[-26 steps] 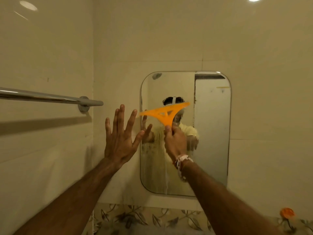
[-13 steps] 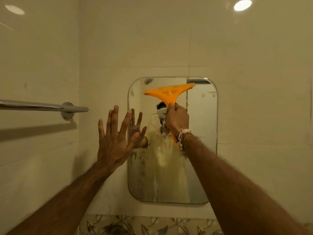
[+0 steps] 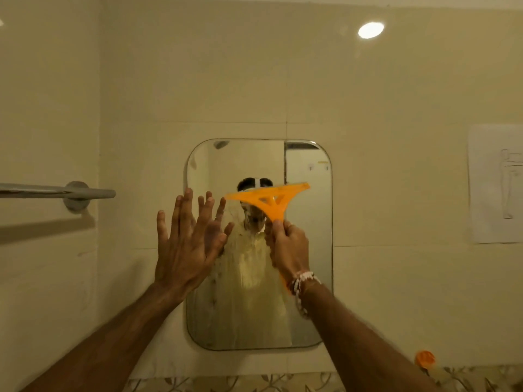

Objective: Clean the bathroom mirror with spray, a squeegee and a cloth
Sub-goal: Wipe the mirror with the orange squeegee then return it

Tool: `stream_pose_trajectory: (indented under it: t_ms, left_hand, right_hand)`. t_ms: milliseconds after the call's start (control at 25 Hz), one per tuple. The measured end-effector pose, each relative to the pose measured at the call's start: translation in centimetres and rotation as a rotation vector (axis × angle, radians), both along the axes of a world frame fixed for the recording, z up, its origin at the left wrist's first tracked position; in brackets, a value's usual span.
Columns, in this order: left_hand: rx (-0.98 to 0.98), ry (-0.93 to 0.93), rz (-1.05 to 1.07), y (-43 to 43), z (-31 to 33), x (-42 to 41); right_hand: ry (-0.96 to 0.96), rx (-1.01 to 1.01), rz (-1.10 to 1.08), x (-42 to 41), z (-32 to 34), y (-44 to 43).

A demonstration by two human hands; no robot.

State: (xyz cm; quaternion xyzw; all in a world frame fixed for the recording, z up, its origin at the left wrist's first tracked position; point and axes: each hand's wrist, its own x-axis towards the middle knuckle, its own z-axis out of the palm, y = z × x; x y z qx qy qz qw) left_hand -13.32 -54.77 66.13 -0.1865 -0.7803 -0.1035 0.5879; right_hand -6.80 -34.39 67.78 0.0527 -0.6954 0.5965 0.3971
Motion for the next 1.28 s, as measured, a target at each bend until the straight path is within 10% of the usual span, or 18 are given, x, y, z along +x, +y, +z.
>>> stream_pose_trajectory:
  t_ms: [280,800,1280]
  left_hand:
    - [-0.033,0.033,-0.01,1.2,-0.3,-0.5]
    - [-0.055,-0.014,-0.089,2.8,-0.7,0.2]
    - [-0.044,-0.018,-0.102,3.5,-0.7,-0.1]
  right_hand:
    - [0.038,-0.002,-0.158,0.3,10.9,3.4]
    - [-0.057,-0.022,-0.148,1.3,-2.4,5.3]
    - [-0.007,-0.097,-0.235,0.5,9.0,7.9]
